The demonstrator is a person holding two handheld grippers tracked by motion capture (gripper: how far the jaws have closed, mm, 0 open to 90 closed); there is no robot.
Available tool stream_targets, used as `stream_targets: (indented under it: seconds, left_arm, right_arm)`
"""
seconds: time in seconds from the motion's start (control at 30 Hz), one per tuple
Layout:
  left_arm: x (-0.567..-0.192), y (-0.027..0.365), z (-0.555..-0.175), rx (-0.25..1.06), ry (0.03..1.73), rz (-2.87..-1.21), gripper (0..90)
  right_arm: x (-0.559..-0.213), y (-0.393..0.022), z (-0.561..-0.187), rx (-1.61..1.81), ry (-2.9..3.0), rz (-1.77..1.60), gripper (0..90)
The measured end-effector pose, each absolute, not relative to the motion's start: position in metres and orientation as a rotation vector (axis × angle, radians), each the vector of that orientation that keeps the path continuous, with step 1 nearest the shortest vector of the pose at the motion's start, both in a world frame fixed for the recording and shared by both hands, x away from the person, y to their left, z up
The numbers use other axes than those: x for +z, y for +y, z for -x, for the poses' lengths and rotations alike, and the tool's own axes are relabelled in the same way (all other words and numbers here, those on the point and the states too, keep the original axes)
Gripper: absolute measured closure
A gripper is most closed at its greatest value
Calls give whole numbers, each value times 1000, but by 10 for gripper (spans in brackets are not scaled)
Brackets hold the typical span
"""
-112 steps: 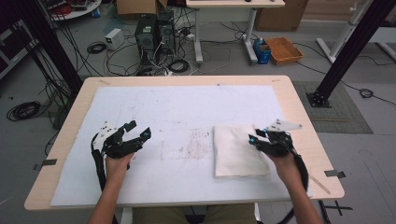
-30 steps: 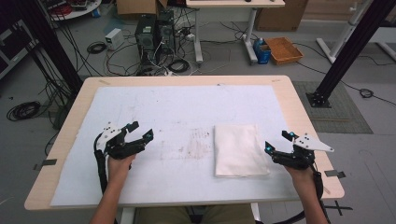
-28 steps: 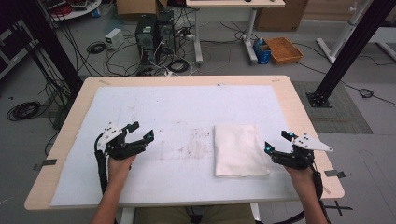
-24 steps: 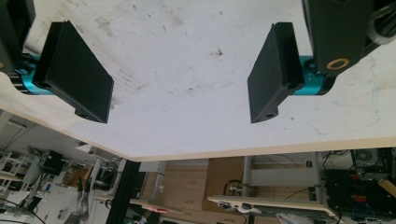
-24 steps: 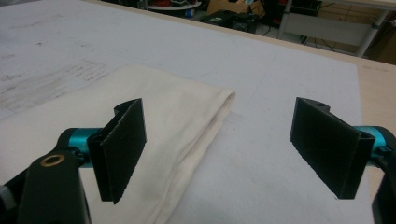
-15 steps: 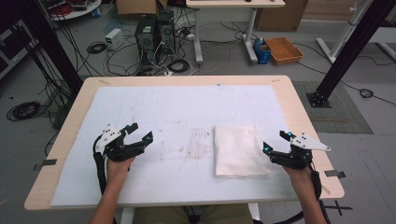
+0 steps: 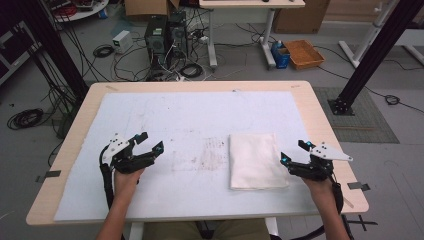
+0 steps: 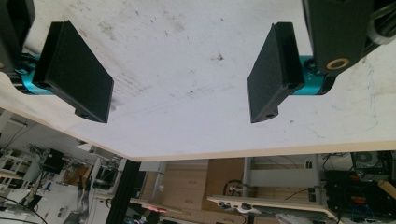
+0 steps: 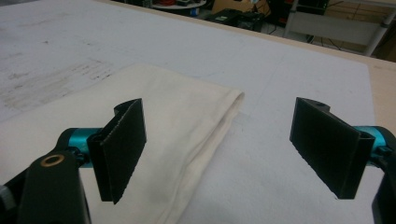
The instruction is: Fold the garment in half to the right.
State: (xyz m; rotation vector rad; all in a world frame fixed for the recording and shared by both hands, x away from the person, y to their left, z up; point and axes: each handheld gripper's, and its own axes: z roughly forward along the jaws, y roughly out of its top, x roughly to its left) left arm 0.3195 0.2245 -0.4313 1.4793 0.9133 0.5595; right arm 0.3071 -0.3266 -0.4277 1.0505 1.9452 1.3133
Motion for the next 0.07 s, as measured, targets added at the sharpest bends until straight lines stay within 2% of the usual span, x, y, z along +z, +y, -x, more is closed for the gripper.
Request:
stream_targets:
  seconds: [0.07]
  left_arm:
    - [-432,225,-320,560,917,-1476,226]
  right_arm:
    - [-428,-327,-309,1317,1944,-1048,186]
